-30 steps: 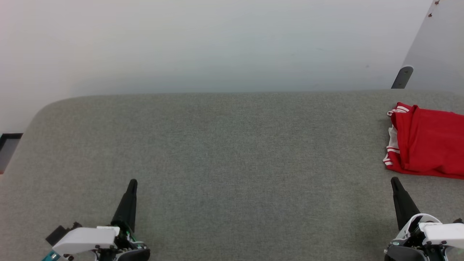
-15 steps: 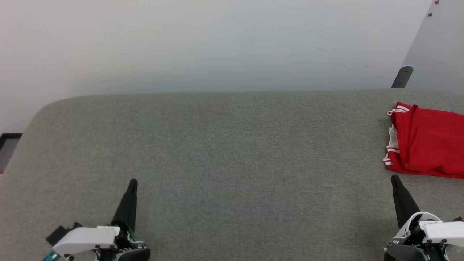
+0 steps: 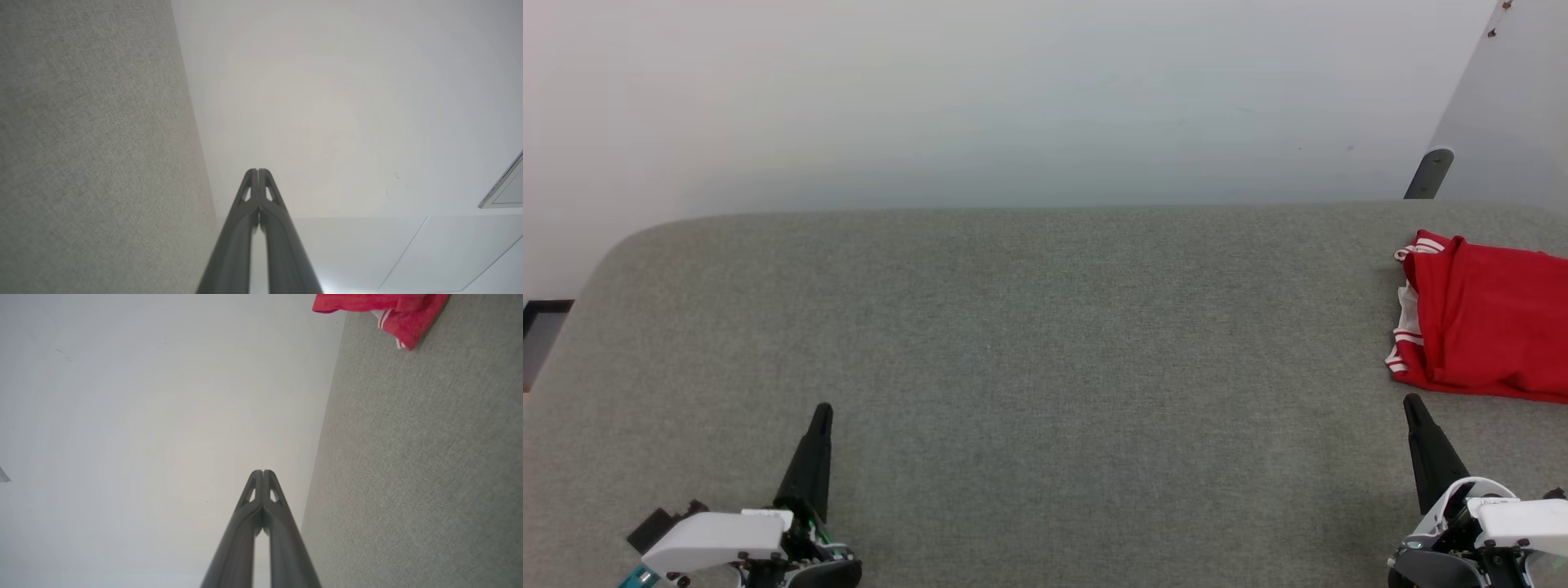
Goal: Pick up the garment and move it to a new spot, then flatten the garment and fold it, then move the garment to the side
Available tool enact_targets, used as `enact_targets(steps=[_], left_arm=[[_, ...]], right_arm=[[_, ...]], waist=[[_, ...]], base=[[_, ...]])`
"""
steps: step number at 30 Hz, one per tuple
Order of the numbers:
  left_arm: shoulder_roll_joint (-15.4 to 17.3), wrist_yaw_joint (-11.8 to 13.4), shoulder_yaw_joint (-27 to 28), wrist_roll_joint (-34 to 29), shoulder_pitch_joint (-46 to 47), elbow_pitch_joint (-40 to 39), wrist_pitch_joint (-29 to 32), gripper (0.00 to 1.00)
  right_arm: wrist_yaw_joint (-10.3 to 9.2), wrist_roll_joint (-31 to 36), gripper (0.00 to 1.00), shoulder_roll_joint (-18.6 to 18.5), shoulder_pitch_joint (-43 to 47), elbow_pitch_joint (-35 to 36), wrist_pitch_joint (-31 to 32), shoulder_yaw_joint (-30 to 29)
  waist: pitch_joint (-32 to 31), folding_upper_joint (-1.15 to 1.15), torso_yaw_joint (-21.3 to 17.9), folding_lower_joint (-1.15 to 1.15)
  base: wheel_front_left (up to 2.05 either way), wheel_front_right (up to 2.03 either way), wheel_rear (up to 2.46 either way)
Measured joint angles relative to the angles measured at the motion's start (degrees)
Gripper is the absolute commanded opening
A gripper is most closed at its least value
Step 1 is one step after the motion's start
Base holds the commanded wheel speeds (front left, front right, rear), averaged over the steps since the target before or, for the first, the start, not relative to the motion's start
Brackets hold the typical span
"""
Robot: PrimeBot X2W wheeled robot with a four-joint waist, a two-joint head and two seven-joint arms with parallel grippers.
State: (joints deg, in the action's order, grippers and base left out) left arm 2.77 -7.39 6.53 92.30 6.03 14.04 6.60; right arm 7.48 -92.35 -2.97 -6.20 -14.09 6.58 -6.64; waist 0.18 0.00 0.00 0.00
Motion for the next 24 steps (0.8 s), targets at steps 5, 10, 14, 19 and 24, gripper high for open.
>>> enact_targets(steps=[5,10,14,19,24], left_arm=[[0.0,0.0,0.0,0.0,0.0,0.0,0.0,0.00],[0.0,0.0,0.0,0.0,0.0,0.0,0.0,0.00],[0.0,0.0,0.0,0.0,0.0,0.0,0.0,0.00],[0.0,0.0,0.0,0.0,0.0,0.0,0.0,0.00],[0.0,0.0,0.0,0.0,0.0,0.0,0.0,0.00]], right_arm=[[0.00,0.0,0.00,0.0,0.0,0.0,0.0,0.0],[0.00,0.0,0.00,0.0,0.0,0.0,0.0,0.0],[0.00,0.0,0.00,0.0,0.0,0.0,0.0,0.0],[0.00,0.0,0.00,0.0,0.0,0.0,0.0,0.0],[0.00,0.0,0.00,0.0,0.0,0.0,0.0,0.0]], waist=[[0.0,0.00,0.0,0.00],[0.0,0.00,0.0,0.00],[0.0,0.00,0.0,0.00],[0.0,0.00,0.0,0.00],[0.0,0.00,0.0,0.00]], base=[[0.00,0.00,0.00],[0.00,0.00,0.00],[0.00,0.00,0.00],[0.00,0.00,0.00],[0.00,0.00,0.00]])
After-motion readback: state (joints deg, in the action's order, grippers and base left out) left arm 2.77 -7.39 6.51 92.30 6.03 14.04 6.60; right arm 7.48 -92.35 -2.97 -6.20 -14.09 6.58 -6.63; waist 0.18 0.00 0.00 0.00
